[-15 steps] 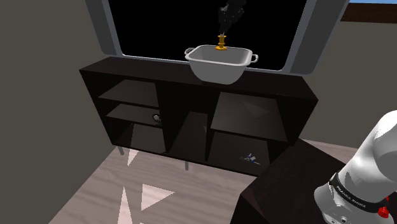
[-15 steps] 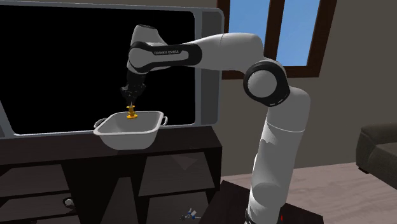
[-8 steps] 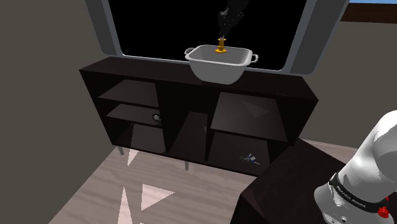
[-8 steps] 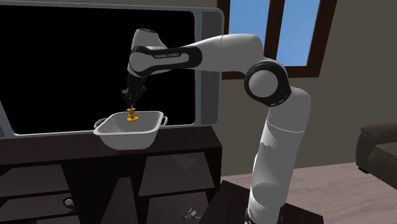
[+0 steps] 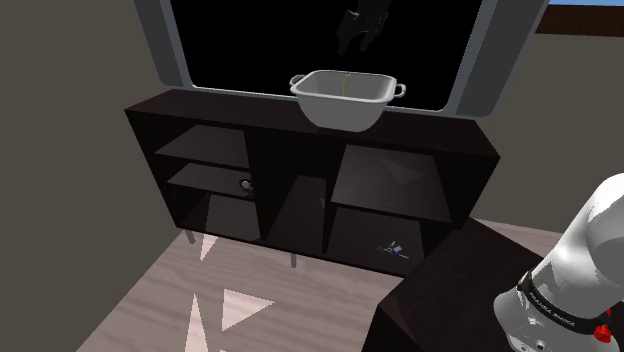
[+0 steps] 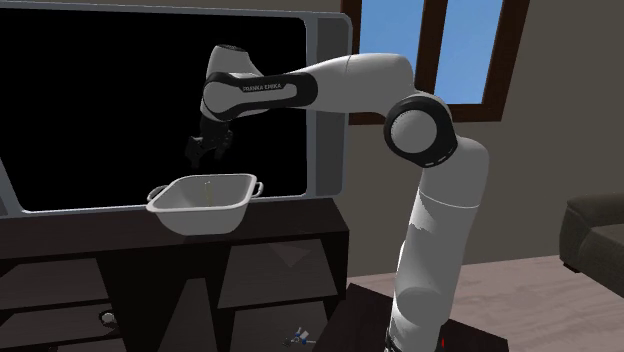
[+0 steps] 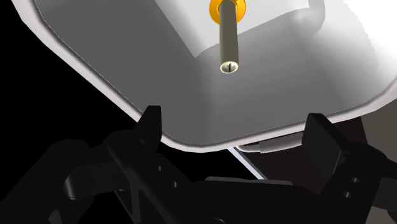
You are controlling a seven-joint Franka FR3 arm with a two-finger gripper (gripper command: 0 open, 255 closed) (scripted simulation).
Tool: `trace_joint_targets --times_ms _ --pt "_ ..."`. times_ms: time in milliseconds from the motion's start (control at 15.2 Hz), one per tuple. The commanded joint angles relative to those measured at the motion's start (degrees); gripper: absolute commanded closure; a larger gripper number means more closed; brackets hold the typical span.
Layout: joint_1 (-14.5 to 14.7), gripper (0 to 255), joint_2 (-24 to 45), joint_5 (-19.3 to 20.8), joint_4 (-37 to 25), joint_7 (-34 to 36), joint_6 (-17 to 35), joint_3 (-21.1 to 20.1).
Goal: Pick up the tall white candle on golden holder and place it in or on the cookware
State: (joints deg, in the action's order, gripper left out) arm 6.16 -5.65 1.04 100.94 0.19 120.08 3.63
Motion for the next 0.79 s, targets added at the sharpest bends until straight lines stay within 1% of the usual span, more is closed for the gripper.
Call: trace_joint_targets --times_ms 0,198,726 --pt "0.02 0 -0.71 0.05 -0.96 0.03 -1.67 -0.04" --pt "0.06 0 -2.35 0.17 -4.11 0.1 -6.45 -0.14" --pt "0.06 0 -2.35 0.17 -4.11 0.1 -6.45 -0.14"
